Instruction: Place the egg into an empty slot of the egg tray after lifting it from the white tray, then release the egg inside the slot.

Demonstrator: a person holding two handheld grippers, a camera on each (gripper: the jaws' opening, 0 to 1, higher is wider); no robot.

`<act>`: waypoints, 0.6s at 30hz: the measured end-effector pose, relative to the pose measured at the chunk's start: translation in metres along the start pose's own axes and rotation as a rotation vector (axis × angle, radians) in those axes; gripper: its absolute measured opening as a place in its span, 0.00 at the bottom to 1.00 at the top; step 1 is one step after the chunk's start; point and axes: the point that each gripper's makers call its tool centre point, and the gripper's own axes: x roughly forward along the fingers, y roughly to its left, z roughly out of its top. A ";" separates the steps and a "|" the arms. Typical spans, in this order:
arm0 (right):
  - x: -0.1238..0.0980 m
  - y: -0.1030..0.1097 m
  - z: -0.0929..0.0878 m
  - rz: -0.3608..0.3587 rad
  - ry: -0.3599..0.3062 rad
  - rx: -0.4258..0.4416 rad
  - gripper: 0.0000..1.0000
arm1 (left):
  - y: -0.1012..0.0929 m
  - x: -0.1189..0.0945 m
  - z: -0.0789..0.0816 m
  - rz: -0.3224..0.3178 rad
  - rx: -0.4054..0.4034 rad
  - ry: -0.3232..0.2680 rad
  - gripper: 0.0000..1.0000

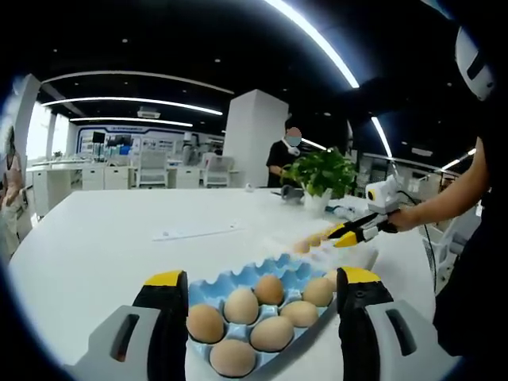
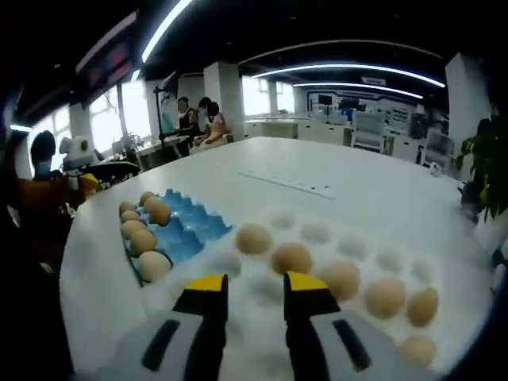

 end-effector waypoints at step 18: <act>-0.039 -0.052 -0.032 -0.199 0.078 -0.020 0.34 | -0.001 0.000 0.000 0.000 -0.003 0.003 0.78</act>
